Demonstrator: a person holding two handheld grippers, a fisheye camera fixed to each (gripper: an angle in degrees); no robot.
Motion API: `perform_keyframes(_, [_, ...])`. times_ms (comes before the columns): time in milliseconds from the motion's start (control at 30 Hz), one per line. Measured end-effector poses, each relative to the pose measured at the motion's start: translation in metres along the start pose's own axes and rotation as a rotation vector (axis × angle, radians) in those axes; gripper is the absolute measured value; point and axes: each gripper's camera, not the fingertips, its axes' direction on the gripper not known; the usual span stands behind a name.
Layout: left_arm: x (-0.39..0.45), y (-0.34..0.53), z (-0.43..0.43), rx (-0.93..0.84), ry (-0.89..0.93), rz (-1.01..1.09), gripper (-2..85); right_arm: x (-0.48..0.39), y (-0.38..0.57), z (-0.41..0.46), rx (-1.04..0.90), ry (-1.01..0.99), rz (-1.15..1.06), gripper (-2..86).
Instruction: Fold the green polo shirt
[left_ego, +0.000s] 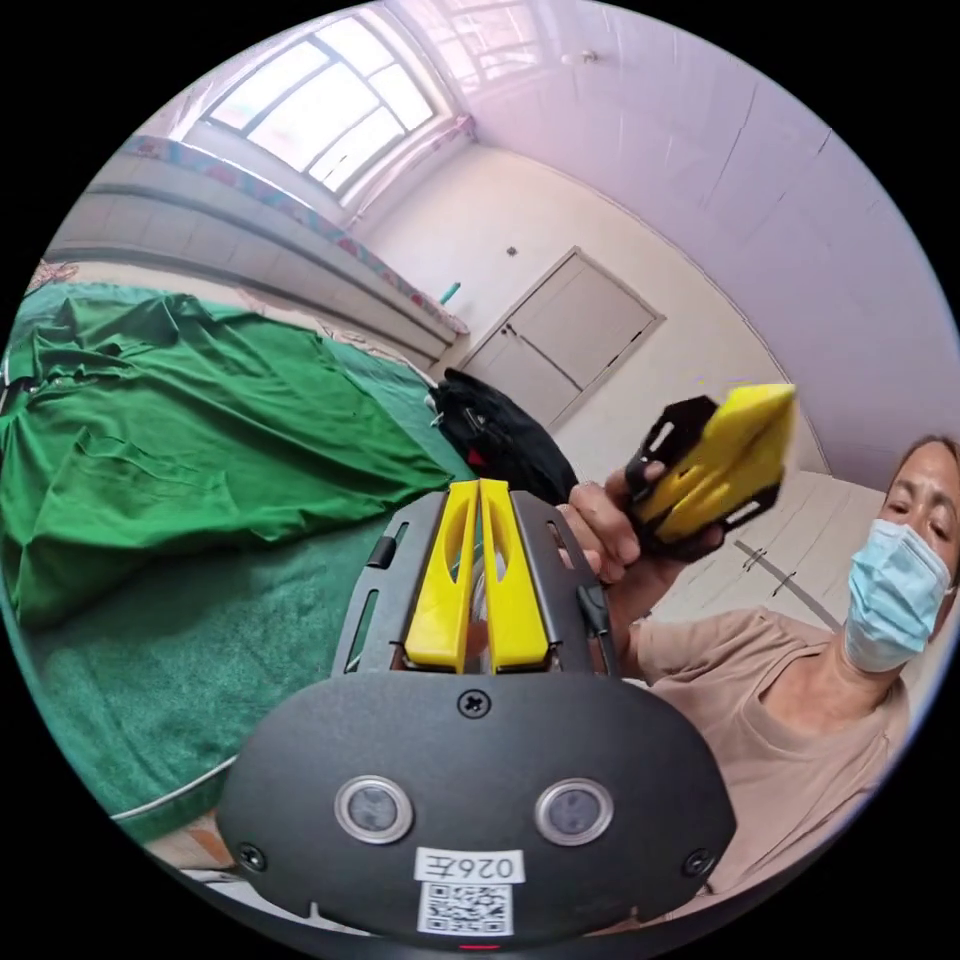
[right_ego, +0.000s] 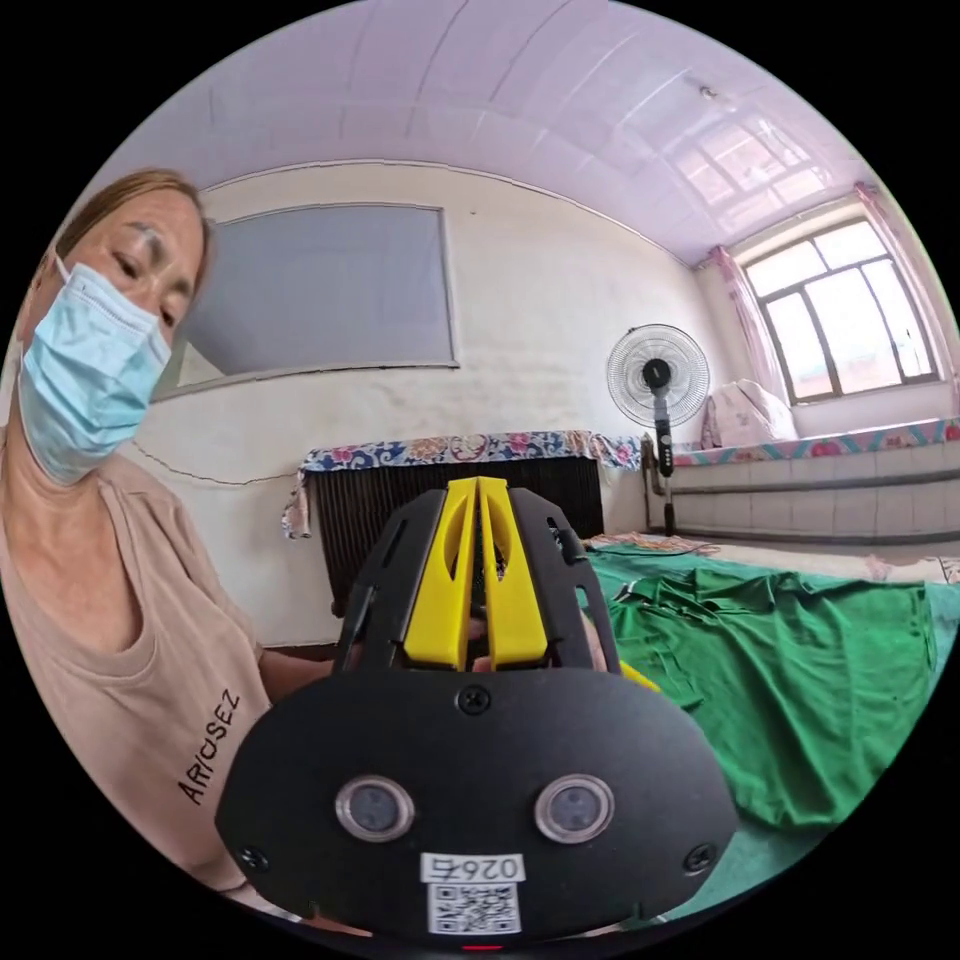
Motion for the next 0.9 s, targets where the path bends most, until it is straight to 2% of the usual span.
perform_keyframes(100, [0.002, -0.013, 0.036, -0.057, -0.058, -0.038, -1.0, 0.005, -0.019, -0.008, -0.046, -0.054, -0.006, -1.0])
perform_keyframes(133, [0.0, -0.018, 0.044, -0.073, -0.125, -0.061, -0.9, 0.006, -0.025, -0.009, -0.072, -0.043, -0.014, -1.0])
perform_keyframes(200, [-0.002, -0.026, 0.053, -0.089, -0.143, -0.061, -0.9, 0.007, -0.051, -0.019, -0.093, -0.02, -0.057, -0.9])
perform_keyframes(300, [-0.006, -0.042, 0.072, -0.139, -0.078, -0.038, -0.6, 0.035, -0.076, -0.024, -0.044, -0.183, 0.017, -0.9])
perform_keyframes(400, [-0.016, -0.049, 0.092, -0.192, 0.0, 0.011, 0.5, 0.06, -0.099, -0.013, -0.057, -0.222, 0.055, -0.9])
perform_keyframes(467, [-0.036, -0.05, 0.1, -0.187, 0.133, 0.038, 3.2, 0.072, -0.116, -0.008, -0.03, -0.294, 0.063, -0.9])
perform_keyframes(567, [-0.087, -0.058, 0.085, -0.103, 0.183, -0.012, 1.5, 0.088, -0.159, 0.012, -0.095, -0.32, 0.003, -0.9])
perform_keyframes(633, [-0.145, -0.062, 0.031, 0.046, 0.105, -0.125, 0.6, 0.109, -0.194, 0.012, -0.171, -0.161, -0.035, -0.9])
perform_keyframes(700, [-0.191, -0.069, -0.036, 0.176, -0.083, -0.188, 0.8, 0.176, -0.221, -0.001, -0.286, 0.24, 0.026, -1.0])
perform_keyframes(733, [-0.213, -0.078, -0.077, 0.212, -0.264, -0.223, 3.3, 0.199, -0.223, -0.006, -0.313, 0.344, 0.064, -1.0])
perform_keyframes(767, [-0.228, -0.088, -0.111, 0.224, -0.454, -0.247, 8.0, 0.247, -0.224, -0.017, -0.356, 0.531, 0.157, -0.9])
perform_keyframes(800, [-0.234, -0.092, -0.124, 0.221, -0.556, -0.264, 11.0, 0.298, -0.221, -0.032, -0.391, 0.683, 0.281, -0.9])
perform_keyframes(833, [-0.246, -0.101, -0.14, 0.184, -0.726, -0.297, 16.9, 0.323, -0.219, -0.042, -0.401, 0.737, 0.357, -0.9])
perform_keyframes(900, [-0.267, -0.111, -0.144, 0.098, -0.83, -0.324, 20.0, 0.412, -0.213, -0.078, -0.434, 0.816, 0.686, -0.9])
